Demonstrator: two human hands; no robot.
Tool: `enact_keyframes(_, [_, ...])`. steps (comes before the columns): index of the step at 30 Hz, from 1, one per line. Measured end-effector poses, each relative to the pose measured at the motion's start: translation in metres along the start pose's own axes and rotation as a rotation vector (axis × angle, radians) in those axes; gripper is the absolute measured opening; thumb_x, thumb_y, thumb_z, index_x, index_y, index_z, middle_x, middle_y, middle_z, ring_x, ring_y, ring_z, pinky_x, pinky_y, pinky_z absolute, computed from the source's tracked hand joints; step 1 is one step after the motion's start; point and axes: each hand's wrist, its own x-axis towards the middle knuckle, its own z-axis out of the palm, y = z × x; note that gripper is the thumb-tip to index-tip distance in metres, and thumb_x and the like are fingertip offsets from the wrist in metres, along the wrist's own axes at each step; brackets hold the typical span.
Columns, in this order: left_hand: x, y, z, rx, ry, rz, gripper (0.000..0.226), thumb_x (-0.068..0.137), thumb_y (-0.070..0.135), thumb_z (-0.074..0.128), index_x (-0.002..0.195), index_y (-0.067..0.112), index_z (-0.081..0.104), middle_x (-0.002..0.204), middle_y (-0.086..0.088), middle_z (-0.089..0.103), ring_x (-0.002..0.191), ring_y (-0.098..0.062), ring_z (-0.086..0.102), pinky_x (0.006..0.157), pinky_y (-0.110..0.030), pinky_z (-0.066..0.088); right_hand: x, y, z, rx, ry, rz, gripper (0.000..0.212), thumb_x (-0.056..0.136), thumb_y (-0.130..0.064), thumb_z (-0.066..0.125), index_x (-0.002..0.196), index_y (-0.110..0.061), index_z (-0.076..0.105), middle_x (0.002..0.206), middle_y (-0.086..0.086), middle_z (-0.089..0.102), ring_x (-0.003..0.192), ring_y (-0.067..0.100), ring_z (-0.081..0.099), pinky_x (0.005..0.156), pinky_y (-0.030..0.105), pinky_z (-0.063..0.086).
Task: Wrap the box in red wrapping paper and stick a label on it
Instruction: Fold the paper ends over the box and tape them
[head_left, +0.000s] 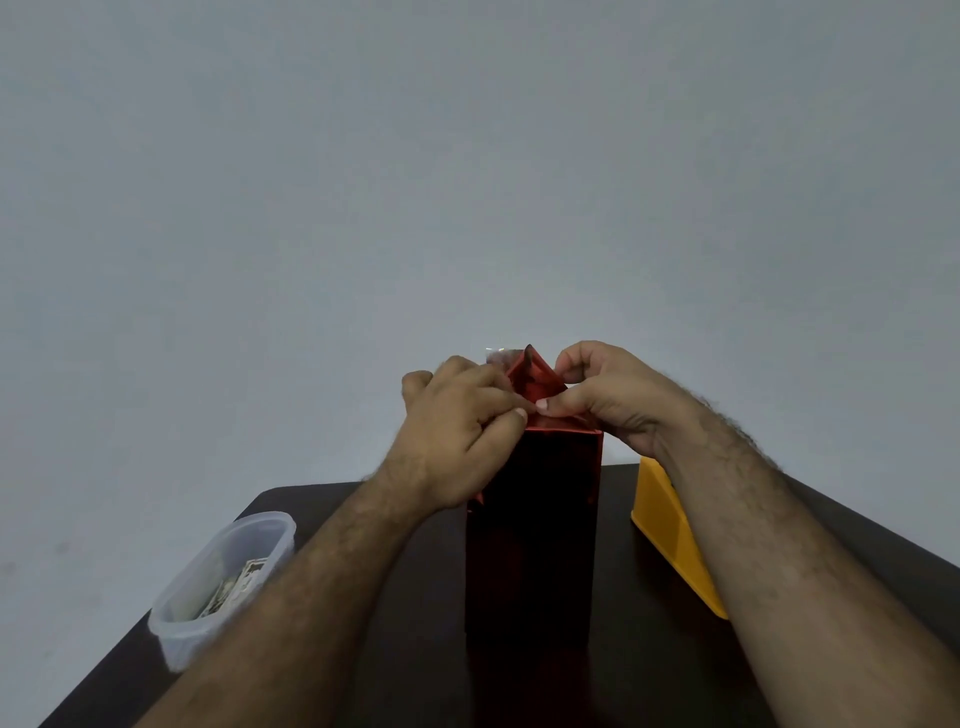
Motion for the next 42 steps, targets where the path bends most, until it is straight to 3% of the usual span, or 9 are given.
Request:
enact_keyframes(6, [-0.006,-0.002,0.001,0.26,0.025,0.22,0.051,0.098,0.07,0.052,0.121,0.035,0.079,0.106,0.019,0.071,0.109,-0.008,0.056,0.095,-0.044,0.032,0.002,0.003,-0.001,0.041,-0.022,0.003,0.042,0.076,0.012,0.084,0.105,-0.012,0.065,0.102,0.012,0.065,0.091,0.025,0.067,0.072,0.035,0.057])
enact_keyframes(10, [-0.005,0.001,0.004,0.249,0.007,0.176,0.052,0.092,0.074,0.058,0.116,0.034,0.079,0.105,0.017,0.072,0.107,-0.008,0.059,0.094,-0.038,0.028,0.0,0.004,0.002,0.086,-0.013,0.019,0.032,0.083,0.007,0.081,0.106,-0.011,0.066,0.092,0.009,0.07,0.081,0.021,0.069,0.069,0.032,0.058])
enact_keyframes(13, [-0.003,0.001,0.006,0.245,-0.005,0.123,0.05,0.091,0.074,0.057,0.115,0.036,0.079,0.105,0.017,0.071,0.108,-0.01,0.06,0.095,-0.038,0.029,-0.006,0.005,0.002,0.071,0.01,0.043,0.012,0.096,-0.012,0.075,0.106,-0.009,0.07,0.094,0.008,0.075,0.078,0.02,0.07,0.064,0.031,0.058])
enact_keyframes(20, [-0.004,0.009,0.014,0.245,0.01,0.091,0.06,0.089,0.075,0.052,0.116,0.029,0.081,0.104,0.014,0.069,0.109,-0.012,0.057,0.094,-0.032,0.026,-0.028,0.021,-0.008,-0.093,0.297,0.029,0.024,0.104,-0.033,0.064,0.107,-0.011,0.072,0.107,0.0,0.077,0.097,0.021,0.076,0.087,0.042,0.063])
enact_keyframes(24, [-0.004,0.016,0.012,0.212,-0.003,0.05,0.061,0.088,0.075,0.052,0.116,0.028,0.08,0.107,0.013,0.067,0.109,-0.012,0.055,0.097,-0.035,0.03,-0.052,0.036,-0.04,-0.471,0.45,0.008,0.014,0.101,-0.024,0.065,0.092,-0.019,0.075,0.104,-0.007,0.073,0.103,0.015,0.069,0.091,0.042,0.06])
enact_keyframes(31, [0.0,0.018,0.009,0.228,-0.085,0.032,0.059,0.09,0.074,0.05,0.118,0.029,0.078,0.105,0.013,0.059,0.106,-0.012,0.051,0.097,-0.038,0.03,-0.082,0.052,-0.101,-1.107,0.494,0.472,0.027,0.096,-0.032,0.069,0.095,-0.006,0.076,0.094,0.009,0.074,0.075,0.022,0.062,0.064,0.03,0.052])
enact_keyframes(36, [0.0,0.02,0.006,0.223,-0.113,0.023,0.063,0.089,0.074,0.047,0.122,0.029,0.077,0.108,0.012,0.058,0.11,-0.014,0.051,0.1,-0.042,0.031,-0.093,0.049,-0.109,-0.645,0.44,0.735,0.004,0.088,-0.014,0.072,0.091,-0.011,0.071,0.068,0.004,0.052,0.057,0.017,0.044,0.052,0.025,0.04])
enact_keyframes(39, [0.0,0.023,0.005,0.241,-0.126,0.029,0.059,0.094,0.072,0.051,0.125,0.028,0.075,0.11,0.011,0.057,0.111,-0.015,0.05,0.102,-0.044,0.032,-0.095,0.046,-0.109,-0.572,0.4,0.823,0.016,0.086,-0.007,0.072,0.1,-0.014,0.076,0.066,0.0,0.048,0.055,0.013,0.041,0.054,0.023,0.043])
enact_keyframes(42, [0.0,0.024,0.006,0.251,-0.126,0.035,0.059,0.094,0.072,0.052,0.125,0.028,0.076,0.11,0.01,0.057,0.11,-0.016,0.051,0.101,-0.044,0.032,-0.093,0.045,-0.107,-0.509,0.425,0.886,0.006,0.089,-0.009,0.075,0.093,-0.013,0.073,0.065,-0.001,0.045,0.054,0.011,0.041,0.054,0.024,0.048])
